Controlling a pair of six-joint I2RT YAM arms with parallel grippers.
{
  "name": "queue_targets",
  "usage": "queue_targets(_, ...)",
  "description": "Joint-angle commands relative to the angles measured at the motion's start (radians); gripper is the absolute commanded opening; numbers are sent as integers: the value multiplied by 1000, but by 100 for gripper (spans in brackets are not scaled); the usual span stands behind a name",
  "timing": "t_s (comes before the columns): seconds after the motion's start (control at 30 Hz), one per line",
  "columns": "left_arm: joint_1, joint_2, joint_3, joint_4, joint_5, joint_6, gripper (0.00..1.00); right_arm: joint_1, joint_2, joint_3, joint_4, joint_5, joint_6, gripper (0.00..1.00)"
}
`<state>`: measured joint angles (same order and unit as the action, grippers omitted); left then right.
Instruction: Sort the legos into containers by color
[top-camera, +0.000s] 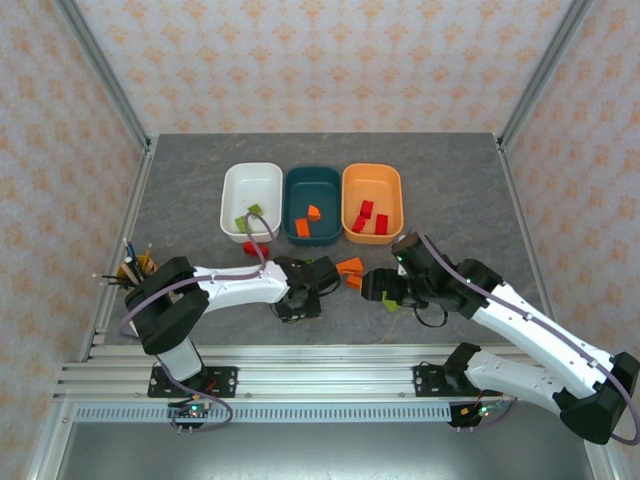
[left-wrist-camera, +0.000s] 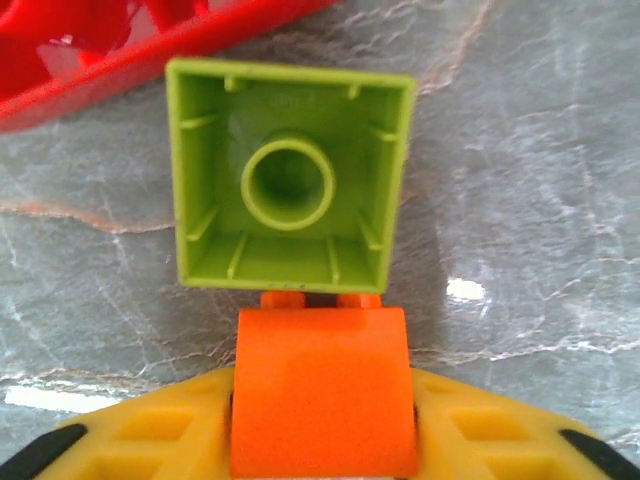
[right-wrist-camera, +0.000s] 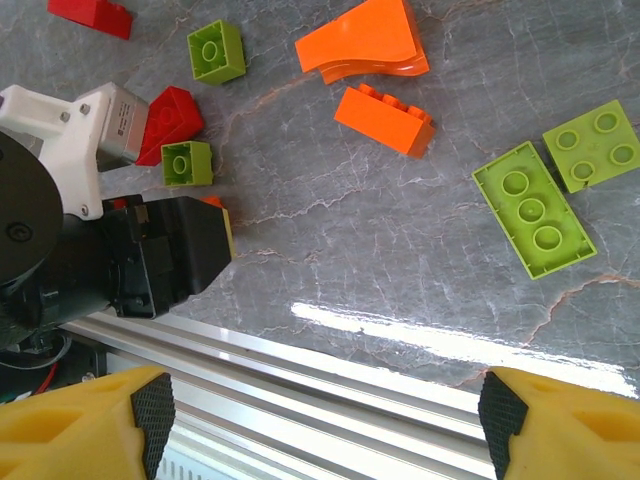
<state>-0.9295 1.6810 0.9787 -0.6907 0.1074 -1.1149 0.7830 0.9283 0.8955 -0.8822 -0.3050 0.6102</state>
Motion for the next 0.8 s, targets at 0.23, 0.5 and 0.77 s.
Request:
queue_targets(0.23,-3,-80,173,-204,-152,75,30,6,-9,43,13,33,-24,79)
queue_targets(0.5,186,-75,529,-370,-163,266,30,5,12,210,170,185,-77,80)
queue_targets(0.77,366,201,911,-435,-129,441,30,-43,146,273,404,277,-76,87)
